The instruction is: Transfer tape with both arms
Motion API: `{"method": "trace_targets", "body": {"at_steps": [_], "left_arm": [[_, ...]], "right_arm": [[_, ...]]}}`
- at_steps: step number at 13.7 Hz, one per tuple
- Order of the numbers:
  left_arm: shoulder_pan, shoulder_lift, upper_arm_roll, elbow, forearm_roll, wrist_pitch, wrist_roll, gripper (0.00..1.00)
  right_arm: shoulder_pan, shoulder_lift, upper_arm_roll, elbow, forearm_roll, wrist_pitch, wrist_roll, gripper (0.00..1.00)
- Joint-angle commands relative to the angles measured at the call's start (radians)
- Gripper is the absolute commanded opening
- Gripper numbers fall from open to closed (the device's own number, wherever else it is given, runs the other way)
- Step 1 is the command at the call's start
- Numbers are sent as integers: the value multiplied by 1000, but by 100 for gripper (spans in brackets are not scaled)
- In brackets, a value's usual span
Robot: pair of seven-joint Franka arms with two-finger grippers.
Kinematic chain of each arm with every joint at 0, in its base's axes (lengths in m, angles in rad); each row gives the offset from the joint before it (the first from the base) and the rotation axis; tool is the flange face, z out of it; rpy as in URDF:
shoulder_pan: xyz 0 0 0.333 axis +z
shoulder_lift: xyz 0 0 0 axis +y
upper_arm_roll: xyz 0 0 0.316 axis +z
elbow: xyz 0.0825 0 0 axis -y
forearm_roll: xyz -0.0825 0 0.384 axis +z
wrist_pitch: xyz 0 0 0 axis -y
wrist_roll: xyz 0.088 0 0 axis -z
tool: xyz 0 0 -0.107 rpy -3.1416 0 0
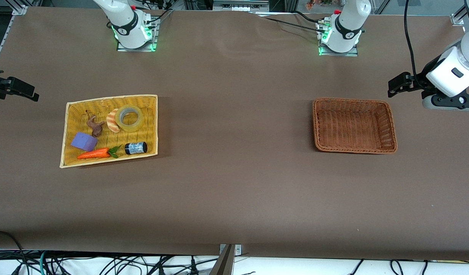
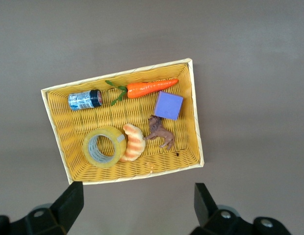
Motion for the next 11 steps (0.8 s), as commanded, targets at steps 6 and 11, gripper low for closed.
{"method": "trace_targets", "body": {"at_steps": [6, 11], "left_arm": [[4, -14, 3, -3, -23, -11, -1, 100], [3, -14, 1, -3, -23, -11, -1, 100]], "right_arm": [[-7, 8, 9, 24, -12, -10, 7, 100], [-5, 19, 9, 15, -4, -15, 13, 100]]}}
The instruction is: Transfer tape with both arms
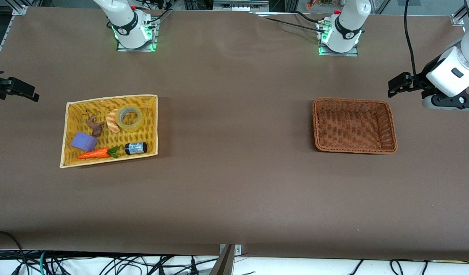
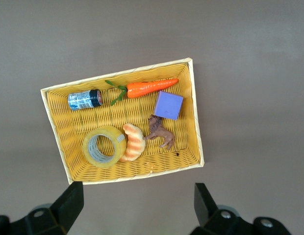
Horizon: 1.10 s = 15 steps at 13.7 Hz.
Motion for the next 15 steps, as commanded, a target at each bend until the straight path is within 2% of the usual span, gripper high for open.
{"method": "trace_targets", "body": {"at_steps": [1, 4, 7, 12, 15], "left_arm": [[1, -14, 1, -1, -23, -11, -1, 100], [-2, -14, 1, 0, -37, -10, -1, 100], [-2, -14, 2, 0, -43, -11, -1, 100], [0, -14, 2, 0, -43, -11, -3, 100], [-2, -15, 1, 0, -43, -11, -1, 100]], "right_arm": [[-5, 38, 9, 15, -6, -17, 7, 100], [7, 108, 11, -12, -4, -24, 0, 100], [53, 165, 11, -43, -7, 31, 8, 100], [79, 151, 17, -331, -1, 340, 20, 100], [79, 128, 72, -457, -9, 460, 110, 100]]}}
